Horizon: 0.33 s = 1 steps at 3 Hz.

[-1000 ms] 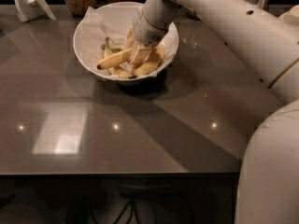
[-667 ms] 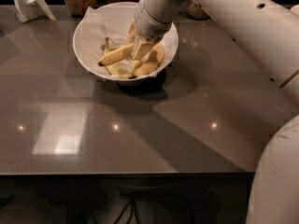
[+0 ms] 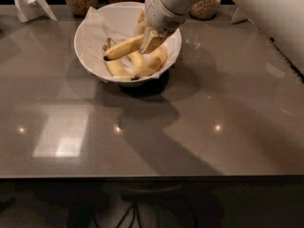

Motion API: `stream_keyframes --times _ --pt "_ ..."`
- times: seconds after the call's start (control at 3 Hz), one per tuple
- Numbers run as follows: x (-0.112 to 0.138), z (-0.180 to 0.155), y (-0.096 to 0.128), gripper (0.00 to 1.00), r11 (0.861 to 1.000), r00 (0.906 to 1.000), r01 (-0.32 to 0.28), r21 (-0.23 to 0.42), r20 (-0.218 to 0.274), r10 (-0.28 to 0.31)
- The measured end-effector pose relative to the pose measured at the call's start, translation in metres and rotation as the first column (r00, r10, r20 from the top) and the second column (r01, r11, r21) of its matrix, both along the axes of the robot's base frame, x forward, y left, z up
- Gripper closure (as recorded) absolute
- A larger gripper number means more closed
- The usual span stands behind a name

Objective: Pick banana from white bowl

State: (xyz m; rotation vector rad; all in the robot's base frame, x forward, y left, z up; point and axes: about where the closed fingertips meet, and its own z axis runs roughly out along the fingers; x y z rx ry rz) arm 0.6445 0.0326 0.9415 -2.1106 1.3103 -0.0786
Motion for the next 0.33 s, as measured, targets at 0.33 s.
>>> stream_keyframes --times 0.33 --pt "-0.0316 0.0248 -0.0249 1.00 0.997 0.9992 0.028 0.067 0.027 -0.029"
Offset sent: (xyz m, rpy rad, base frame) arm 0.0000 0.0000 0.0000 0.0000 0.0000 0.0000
